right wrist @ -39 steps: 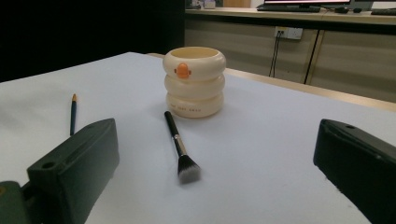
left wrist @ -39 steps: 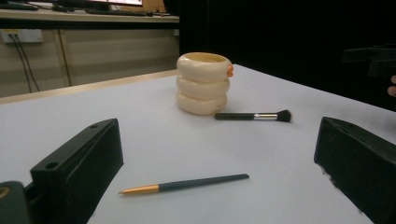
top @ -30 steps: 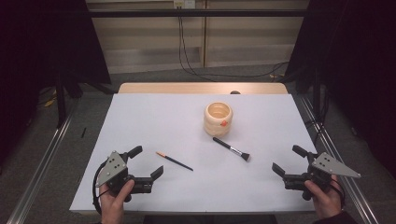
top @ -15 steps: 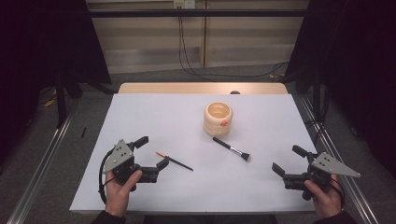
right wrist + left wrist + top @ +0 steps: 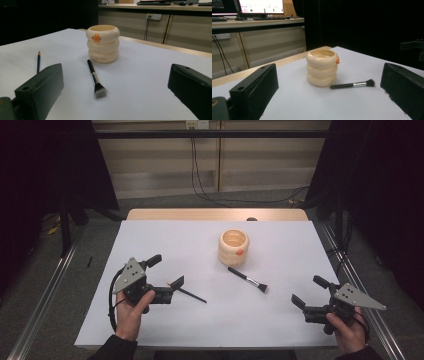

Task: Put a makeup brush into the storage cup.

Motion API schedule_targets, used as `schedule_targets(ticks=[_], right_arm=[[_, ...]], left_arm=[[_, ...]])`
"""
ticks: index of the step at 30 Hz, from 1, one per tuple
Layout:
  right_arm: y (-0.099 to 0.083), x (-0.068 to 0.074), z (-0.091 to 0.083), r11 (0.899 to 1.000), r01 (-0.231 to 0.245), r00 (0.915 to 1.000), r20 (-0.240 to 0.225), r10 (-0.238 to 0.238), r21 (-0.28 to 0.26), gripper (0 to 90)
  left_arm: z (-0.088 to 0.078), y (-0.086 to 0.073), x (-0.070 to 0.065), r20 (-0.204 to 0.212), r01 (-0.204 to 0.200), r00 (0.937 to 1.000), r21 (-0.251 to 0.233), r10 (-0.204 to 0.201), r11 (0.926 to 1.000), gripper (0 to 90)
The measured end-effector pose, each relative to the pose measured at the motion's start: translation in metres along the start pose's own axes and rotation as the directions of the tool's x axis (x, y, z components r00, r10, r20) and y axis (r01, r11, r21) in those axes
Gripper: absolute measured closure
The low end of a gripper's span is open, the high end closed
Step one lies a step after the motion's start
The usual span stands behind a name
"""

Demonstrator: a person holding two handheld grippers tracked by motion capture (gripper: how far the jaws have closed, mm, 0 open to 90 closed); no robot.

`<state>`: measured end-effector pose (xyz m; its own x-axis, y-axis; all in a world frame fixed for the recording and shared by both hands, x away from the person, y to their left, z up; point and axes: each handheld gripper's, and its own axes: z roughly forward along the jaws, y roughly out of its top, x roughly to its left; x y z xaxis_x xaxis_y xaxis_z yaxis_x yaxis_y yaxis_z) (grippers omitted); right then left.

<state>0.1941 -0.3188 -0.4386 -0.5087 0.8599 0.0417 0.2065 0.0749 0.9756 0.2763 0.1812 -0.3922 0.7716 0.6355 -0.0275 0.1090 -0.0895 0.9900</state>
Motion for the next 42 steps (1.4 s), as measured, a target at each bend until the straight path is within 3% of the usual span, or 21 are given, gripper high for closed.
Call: schedule_targets(ticks=[4,11,15,17,18,20,26,29,30,33,35,37,39,40,42], right_arm=[[0.000,0.000,0.000,1.000,-0.001,1.0000,0.000,0.001,0.000,0.1],[0.000,0.000,0.000,1.000,0.004,1.0000,0.003,-0.004,0.002,0.1],[0.000,0.000,0.000,1.000,0.001,1.0000,0.008,-0.001,0.004,0.1],[0.000,0.000,0.000,1.000,0.000,1.0000,0.007,0.000,0.004,0.1],[0.000,0.000,0.001,1.000,0.001,1.0000,0.007,-0.001,0.003,0.1],[0.000,0.000,0.001,1.000,-0.003,1.0000,0.008,0.003,0.003,0.1],[-0.001,0.000,0.000,1.000,-0.005,1.0000,0.001,0.005,0.010,0.0],[-0.001,0.000,0.000,1.000,-0.004,1.0000,0.003,0.004,0.008,0.1],[-0.001,0.000,0.000,1.000,-0.004,1.0000,0.001,0.004,0.010,0.1],[-0.001,0.000,0.000,1.000,-0.003,1.0000,0.001,0.003,0.012,0.1],[-0.001,0.000,0.000,1.000,-0.003,1.0000,0.003,0.003,0.014,0.1],[-0.001,0.000,0.000,1.000,-0.007,1.0000,0.005,0.007,0.014,0.0],[-0.001,0.000,0.000,1.000,-0.004,1.0000,0.001,0.004,0.015,0.1],[-0.001,0.000,0.000,1.000,-0.004,1.0000,0.004,0.004,0.013,0.1],[-0.001,0.000,0.001,1.000,-0.004,1.0000,0.006,0.004,0.014,0.0]], left_arm=[[0.006,0.006,0.003,0.010,-0.011,0.9999,0.001,0.011,0.9999,1.7],[0.018,0.010,0.011,-0.019,-0.013,0.9997,-0.007,0.013,0.9999,2.2],[0.025,0.008,0.018,-0.008,0.016,0.9998,0.014,-0.016,0.9998,2.0],[0.029,0.008,0.020,-0.002,0.004,1.0000,0.018,-0.004,0.9998,2.0],[0.032,0.009,0.021,0.021,0.036,0.9991,0.023,-0.037,0.9991,2.3],[0.034,0.009,0.021,0.031,0.050,0.9982,0.022,-0.051,0.9985,2.7],[0.038,0.020,0.023,0.047,0.007,0.9988,0.022,-0.008,0.9997,2.7],[0.041,0.024,0.024,0.045,-0.038,0.9984,0.056,0.036,0.9977,2.8],[0.044,0.026,0.025,0.037,-0.044,0.9985,0.088,0.041,0.9951,2.6],[0.046,0.027,0.025,0.039,-0.054,0.9980,0.102,0.050,0.9934,2.4],[0.048,0.028,0.027,0.045,-0.068,0.9970,0.136,0.062,0.9885,1.9],[0.052,0.027,0.027,0.068,-0.053,0.9969,0.183,0.041,0.9818,1.7],[0.053,0.027,0.028,0.073,-0.052,0.9966,0.198,0.038,0.9789,1.7],[0.055,0.027,0.029,0.089,-0.057,0.9954,0.236,0.037,0.9700,1.7],[0.057,0.028,0.029,0.104,-0.074,0.9935,0.273,0.047,0.9591,2.3]])
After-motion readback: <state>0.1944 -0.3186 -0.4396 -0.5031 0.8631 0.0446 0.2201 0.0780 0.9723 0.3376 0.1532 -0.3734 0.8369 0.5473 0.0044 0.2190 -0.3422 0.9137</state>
